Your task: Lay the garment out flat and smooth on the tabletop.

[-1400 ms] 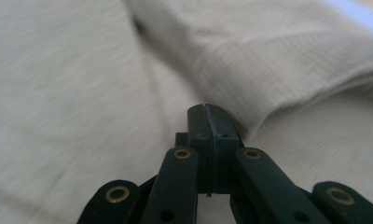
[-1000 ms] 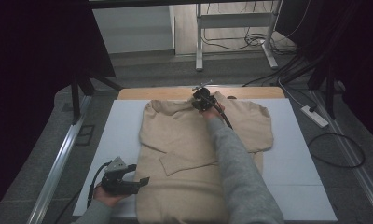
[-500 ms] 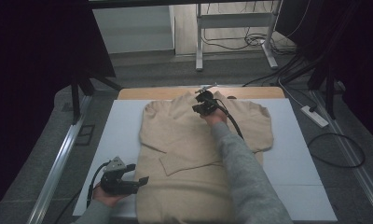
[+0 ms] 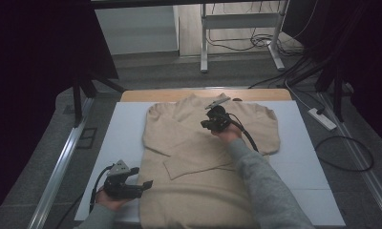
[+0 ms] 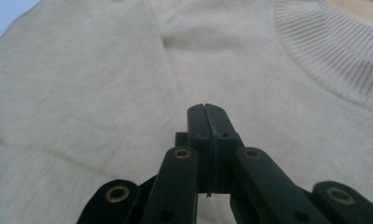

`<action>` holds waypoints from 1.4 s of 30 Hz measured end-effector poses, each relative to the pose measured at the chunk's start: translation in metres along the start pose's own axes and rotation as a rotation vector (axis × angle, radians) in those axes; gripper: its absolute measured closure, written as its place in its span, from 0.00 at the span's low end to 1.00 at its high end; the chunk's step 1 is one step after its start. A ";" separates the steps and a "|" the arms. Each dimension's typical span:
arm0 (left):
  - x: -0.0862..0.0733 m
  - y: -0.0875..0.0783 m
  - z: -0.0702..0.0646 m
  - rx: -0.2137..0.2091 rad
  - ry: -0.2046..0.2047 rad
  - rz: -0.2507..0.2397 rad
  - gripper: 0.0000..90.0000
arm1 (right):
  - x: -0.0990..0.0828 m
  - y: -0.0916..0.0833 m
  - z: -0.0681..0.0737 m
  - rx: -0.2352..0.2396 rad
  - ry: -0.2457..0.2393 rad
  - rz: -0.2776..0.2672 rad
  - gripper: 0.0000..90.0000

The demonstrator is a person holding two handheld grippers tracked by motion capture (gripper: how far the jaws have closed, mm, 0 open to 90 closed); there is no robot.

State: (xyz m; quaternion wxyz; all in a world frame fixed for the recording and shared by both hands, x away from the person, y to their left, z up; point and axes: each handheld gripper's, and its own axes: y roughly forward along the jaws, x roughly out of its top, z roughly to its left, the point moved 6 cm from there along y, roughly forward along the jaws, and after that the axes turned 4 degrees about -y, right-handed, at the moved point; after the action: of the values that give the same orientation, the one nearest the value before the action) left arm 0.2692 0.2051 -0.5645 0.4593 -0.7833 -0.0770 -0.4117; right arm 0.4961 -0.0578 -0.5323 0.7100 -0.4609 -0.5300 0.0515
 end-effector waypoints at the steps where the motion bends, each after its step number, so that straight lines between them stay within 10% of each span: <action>1: 0.000 0.000 0.000 0.001 0.000 0.000 0.21 | -0.003 -0.002 0.002 0.005 -0.008 -0.001 0.99; 22: 0.001 0.003 0.002 0.026 0.002 0.000 0.20 | -0.046 -0.059 0.050 0.085 -0.038 -0.062 0.97; 42: 0.002 0.004 0.001 0.029 0.003 -0.006 0.20 | -0.060 -0.058 0.121 0.177 -0.145 -0.024 0.50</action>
State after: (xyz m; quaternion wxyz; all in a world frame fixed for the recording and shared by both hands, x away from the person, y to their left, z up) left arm 0.2735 0.2033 -0.5666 0.4693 -0.7759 -0.0845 -0.4131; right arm 0.3494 -0.0521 -0.5313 0.7082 -0.3850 -0.5789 0.1227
